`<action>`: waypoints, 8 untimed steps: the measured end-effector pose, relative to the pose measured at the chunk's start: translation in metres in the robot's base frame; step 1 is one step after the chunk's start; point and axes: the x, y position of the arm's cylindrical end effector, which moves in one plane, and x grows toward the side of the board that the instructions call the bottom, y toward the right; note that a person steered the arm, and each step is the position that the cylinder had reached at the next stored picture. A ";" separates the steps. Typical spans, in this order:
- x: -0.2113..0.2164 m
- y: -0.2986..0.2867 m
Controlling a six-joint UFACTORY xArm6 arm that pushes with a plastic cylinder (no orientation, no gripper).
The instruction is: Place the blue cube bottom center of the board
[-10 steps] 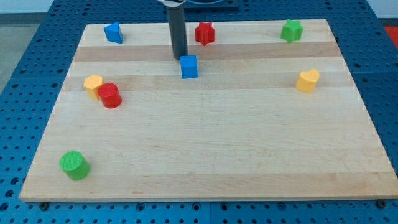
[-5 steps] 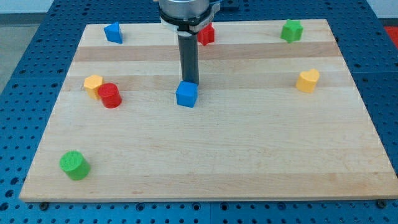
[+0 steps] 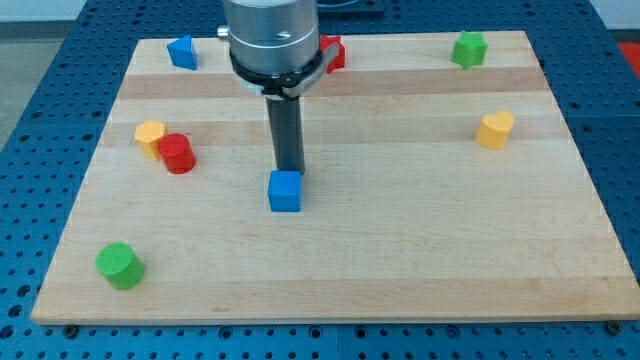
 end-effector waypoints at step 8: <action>0.086 -0.059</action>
